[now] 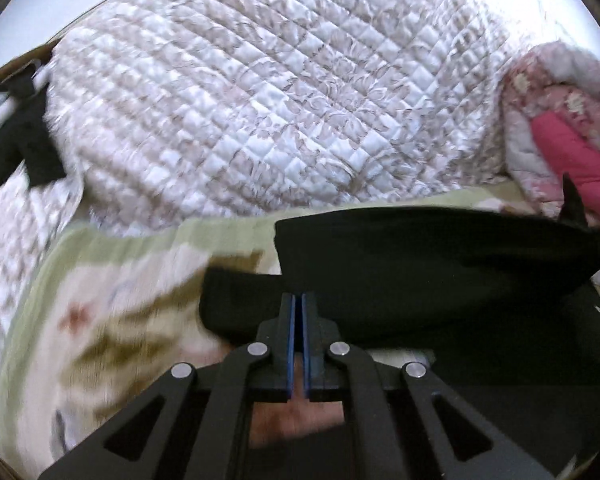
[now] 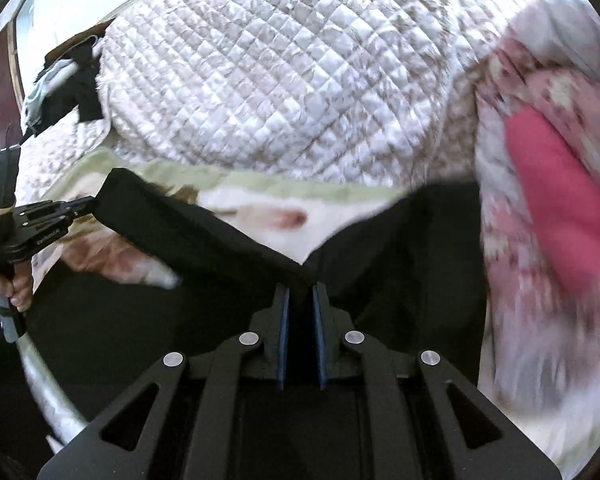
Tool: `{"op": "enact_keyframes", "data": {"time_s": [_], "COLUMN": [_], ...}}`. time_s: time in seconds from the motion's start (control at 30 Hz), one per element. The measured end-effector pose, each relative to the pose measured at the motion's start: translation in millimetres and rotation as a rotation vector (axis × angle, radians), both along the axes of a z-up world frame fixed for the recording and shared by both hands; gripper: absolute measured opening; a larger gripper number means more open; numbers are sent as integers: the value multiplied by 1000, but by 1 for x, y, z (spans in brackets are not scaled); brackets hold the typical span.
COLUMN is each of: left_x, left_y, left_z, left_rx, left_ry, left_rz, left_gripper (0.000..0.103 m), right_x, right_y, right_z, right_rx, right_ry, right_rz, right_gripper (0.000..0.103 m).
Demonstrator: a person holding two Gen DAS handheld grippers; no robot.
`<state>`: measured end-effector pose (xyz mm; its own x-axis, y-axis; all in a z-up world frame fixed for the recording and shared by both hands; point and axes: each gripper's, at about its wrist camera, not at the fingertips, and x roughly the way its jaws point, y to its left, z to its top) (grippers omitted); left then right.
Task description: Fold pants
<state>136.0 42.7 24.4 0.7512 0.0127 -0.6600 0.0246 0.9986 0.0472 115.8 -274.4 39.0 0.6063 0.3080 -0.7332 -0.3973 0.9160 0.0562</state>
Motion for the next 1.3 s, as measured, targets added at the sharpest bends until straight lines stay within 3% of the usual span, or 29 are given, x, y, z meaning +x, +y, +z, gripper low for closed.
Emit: {"op": "enact_keyframes", "data": {"time_s": [0.1, 0.27, 0.4, 0.53, 0.63, 0.7, 0.77, 0.97, 1.13, 1.3], "left_x": [-43, -93, -114, -129, -122, -110, -96, -51, -26, -13], "left_y": [3, 8, 12, 16, 14, 6, -6, -46, -57, -53], "left_z": [-13, -51, -67, -58, -43, -34, -31, -53, -78, -78], "left_rx": [-25, -54, -68, -79, -92, -84, -66, 9, 104, 116], "left_ry": [18, 115, 174, 165, 140, 113, 100, 138, 166, 143], "left_rz": [-4, 14, 6, 5, -5, -23, -45, -120, -98, -80], "left_gripper": [4, 3, 3, 4, 9, 30, 37, 39, 39, 41], "right_x": [-29, -63, -75, -90, -93, -92, -89, -88, -82, -73], "right_y": [-7, -9, -18, -35, -51, -59, -68, -92, -105, -117], "right_z": [-23, -75, -81, -68, -63, -65, -71, -78, -71, -81], "right_rx": [22, 44, 109, 185, 260, 294, 329, 464, 493, 507], "right_ry": [72, 220, 275, 239, 226, 239, 267, 278, 220, 225], "right_rz": [-27, -80, -130, -187, -264, -303, -357, -440, -501, -555], "right_gripper": [10, 11, 13, 29, 51, 51, 51, 51, 51, 51]}}
